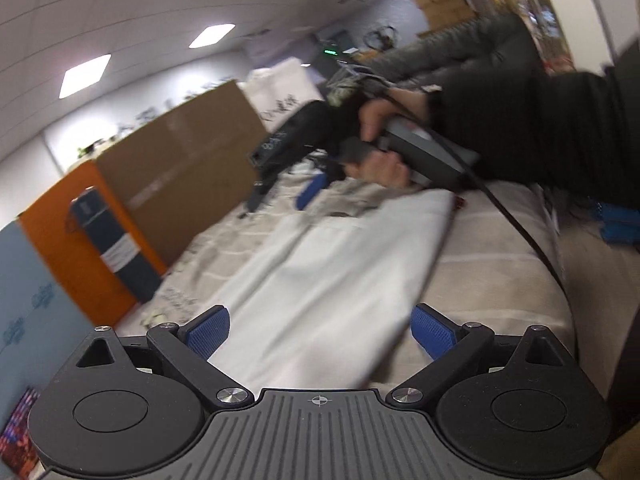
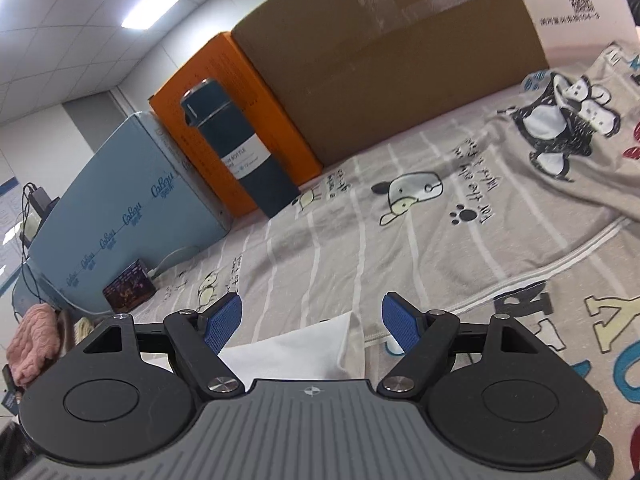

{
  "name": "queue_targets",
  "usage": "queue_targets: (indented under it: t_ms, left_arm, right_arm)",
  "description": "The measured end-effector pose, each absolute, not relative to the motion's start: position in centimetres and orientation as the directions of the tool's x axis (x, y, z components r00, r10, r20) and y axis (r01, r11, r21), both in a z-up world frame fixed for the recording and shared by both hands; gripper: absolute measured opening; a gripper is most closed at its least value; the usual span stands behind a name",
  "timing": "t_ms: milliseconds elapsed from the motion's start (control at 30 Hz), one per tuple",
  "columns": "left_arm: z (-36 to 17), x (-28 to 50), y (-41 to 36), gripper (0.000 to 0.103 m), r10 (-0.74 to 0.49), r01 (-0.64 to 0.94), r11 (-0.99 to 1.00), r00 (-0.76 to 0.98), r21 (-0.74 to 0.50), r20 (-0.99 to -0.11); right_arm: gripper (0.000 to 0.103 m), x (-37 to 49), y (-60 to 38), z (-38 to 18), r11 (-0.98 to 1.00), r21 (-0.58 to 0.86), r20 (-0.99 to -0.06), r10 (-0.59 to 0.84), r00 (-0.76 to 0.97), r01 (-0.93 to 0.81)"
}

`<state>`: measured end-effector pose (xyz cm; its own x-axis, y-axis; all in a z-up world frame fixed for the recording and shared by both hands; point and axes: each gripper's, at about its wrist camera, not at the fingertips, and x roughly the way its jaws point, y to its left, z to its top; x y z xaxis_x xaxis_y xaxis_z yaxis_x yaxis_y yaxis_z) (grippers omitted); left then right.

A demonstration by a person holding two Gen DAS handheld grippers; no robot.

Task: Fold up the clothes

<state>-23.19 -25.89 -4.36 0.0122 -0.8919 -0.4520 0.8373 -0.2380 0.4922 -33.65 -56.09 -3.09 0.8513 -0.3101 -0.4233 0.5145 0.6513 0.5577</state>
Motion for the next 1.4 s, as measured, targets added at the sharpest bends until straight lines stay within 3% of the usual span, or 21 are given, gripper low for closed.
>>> queue_targets:
  t_ms: [167,267,400,467,633,700,1067,1400]
  left_arm:
    - [-4.8,-24.8,-27.4,0.099,-0.901,0.818,-0.233,0.023,0.526,-0.434]
    - [-5.1,-26.4,-28.8,0.099,-0.908,0.798,-0.238,0.020,0.554,-0.418]
    - [-5.0,-28.2,-31.2,0.099,-0.915,0.791,-0.239,0.011,0.564,-0.404]
    - [-4.9,-28.7,-32.4,0.094,-0.915,0.797,-0.238,0.009,0.556,-0.404]
    - [-4.3,-28.0,-33.5,0.016,-0.892,0.837,-0.285,-0.054,0.467,-0.449]
    - [-4.0,-27.5,-33.4,0.009,-0.898,0.856,-0.266,-0.053,0.444,-0.436]
    - [-0.1,-23.3,-28.1,0.006,-0.976,0.938,-0.060,0.018,0.342,-0.219]
    - [3.1,-17.1,-19.1,0.005,-0.967,0.948,0.251,0.257,0.197,-0.001]
  right_arm:
    - [0.075,-32.5,-57.1,-3.7,0.652,0.562,-0.462,-0.263,0.847,0.509]
    - [0.068,-31.8,-57.0,-4.1,0.671,0.562,-0.466,-0.226,0.856,0.483]
    - [0.050,-31.8,-56.2,-4.2,0.708,0.501,-0.480,-0.252,0.840,0.499]
    - [0.041,-32.3,-56.1,-4.4,0.707,0.505,-0.472,-0.255,0.844,0.496]
    - [0.022,-32.9,-55.8,-4.4,0.717,0.515,-0.452,-0.239,0.860,0.470]
    - [0.018,-32.9,-55.6,-4.3,0.723,0.503,-0.451,-0.248,0.858,0.473]
    - [0.013,-31.2,-50.8,2.3,0.757,0.453,-0.323,-0.352,0.878,0.471]
    - [0.010,-22.2,-42.9,8.9,0.859,0.362,-0.245,-0.286,0.926,0.361]
